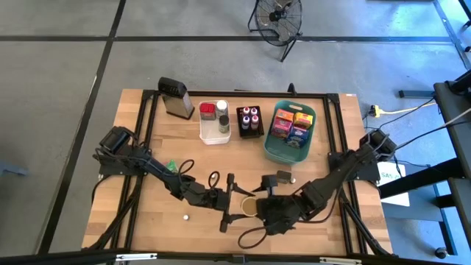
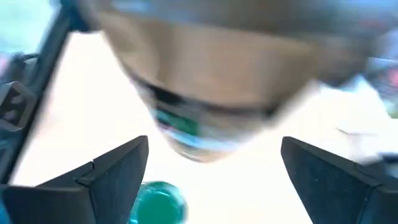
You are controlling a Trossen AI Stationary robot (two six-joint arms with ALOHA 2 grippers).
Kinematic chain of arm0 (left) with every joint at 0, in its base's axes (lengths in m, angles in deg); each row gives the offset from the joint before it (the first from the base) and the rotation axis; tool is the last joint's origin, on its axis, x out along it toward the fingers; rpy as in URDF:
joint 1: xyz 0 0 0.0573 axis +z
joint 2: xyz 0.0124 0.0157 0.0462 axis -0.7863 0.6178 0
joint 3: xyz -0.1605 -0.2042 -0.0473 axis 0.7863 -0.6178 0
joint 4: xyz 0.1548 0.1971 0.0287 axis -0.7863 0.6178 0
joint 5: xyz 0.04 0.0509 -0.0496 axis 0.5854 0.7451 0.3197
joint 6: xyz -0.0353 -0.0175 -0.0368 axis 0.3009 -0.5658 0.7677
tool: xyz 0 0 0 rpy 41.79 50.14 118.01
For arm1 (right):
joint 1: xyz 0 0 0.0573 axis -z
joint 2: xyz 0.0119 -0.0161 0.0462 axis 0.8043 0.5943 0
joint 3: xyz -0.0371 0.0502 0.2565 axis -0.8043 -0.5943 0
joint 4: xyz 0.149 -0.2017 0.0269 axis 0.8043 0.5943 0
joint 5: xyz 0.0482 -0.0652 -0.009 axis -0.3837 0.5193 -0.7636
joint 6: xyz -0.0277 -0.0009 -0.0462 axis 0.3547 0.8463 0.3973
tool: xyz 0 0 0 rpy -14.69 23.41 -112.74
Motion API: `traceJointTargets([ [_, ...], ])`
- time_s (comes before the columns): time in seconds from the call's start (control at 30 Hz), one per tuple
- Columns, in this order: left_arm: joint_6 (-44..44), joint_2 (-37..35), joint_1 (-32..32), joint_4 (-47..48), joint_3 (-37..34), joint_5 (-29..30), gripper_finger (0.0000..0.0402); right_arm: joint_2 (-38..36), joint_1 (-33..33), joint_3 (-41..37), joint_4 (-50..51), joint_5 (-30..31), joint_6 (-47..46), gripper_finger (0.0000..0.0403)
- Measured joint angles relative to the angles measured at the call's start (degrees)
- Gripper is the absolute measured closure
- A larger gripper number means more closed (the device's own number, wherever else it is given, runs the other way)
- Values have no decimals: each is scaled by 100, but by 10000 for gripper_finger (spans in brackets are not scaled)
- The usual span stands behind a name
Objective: Pick & Place Kitchen Items
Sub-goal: Put the light brown spice bottle into the white bin
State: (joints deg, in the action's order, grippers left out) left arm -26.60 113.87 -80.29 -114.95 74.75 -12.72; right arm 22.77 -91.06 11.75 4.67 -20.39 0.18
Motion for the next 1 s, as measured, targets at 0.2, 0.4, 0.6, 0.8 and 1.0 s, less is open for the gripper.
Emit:
traceJointTargets([
  [0.2, -17, -57, -36, 151, 2, 306, 122, -299, -265, 0, 724, 784, -682, 33],
  [0.4, -240, -635, -34, 1154, 0, 1185, 122, -486, -672, 0, 1313, 1131, -1200, 33],
  [0.6, -516, -1579, 137, 2242, 0, 1879, 122, -560, -1053, 0, 1823, 1622, -1659, 33],
  [0.8, -459, -2705, 666, 3498, -48, 2231, 122, -575, -1293, 0, 1949, 1927, -1680, 33],
  [1.0, -29, -3698, 1733, 3448, -1092, 1981, 122, -575, -1354, 0, 2065, 2086, -1670, 33],
])
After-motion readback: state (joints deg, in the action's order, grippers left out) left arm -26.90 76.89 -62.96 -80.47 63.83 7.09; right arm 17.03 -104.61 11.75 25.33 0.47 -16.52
